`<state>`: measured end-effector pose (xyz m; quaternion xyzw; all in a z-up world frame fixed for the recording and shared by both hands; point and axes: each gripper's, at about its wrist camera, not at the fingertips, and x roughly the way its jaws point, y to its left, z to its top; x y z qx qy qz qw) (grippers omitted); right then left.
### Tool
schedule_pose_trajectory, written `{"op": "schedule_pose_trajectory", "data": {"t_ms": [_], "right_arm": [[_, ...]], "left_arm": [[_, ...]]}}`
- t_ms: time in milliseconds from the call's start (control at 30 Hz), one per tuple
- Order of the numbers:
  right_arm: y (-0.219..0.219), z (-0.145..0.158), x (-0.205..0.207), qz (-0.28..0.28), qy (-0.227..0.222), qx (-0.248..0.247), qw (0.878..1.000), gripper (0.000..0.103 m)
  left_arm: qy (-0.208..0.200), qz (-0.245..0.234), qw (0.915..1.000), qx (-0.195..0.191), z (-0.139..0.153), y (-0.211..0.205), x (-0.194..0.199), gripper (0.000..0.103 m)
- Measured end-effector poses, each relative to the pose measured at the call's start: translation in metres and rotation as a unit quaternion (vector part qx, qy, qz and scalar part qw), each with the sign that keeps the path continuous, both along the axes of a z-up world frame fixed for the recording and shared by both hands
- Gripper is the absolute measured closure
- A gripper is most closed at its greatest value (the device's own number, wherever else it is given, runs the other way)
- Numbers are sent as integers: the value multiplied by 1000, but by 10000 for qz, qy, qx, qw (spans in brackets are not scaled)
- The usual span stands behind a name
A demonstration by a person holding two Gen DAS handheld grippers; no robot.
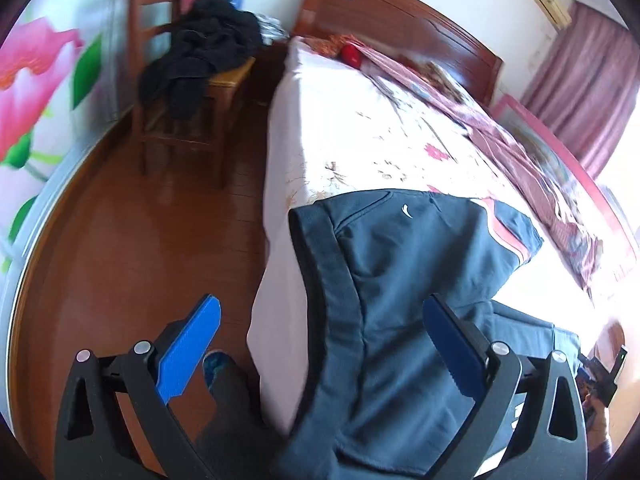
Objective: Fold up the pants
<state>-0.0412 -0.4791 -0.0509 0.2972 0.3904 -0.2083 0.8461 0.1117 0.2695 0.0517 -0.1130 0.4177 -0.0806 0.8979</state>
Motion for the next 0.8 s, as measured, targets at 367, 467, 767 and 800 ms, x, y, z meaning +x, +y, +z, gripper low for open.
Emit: {"op": "schedule_pose_trajectory", "data": {"t_ms": [367,467,767,800], "right_arm": [[111,12,47,829,294,695,9937,37],[130,22,66,1035,324,625,9921,37],[167,27,99,1566,447,634,9846,37],[170,27,100,1599,440,651,9840,37]], "left_arm": [[-358,-1209,9886,-821,-67,16,120,2],[-241,-1337,9857,-995,-86,13,132,2],[-4,-1590,9737,-1634,-104,3,140,36],[-2,-1558,9761,-1515,-104,1,139,43]]}}
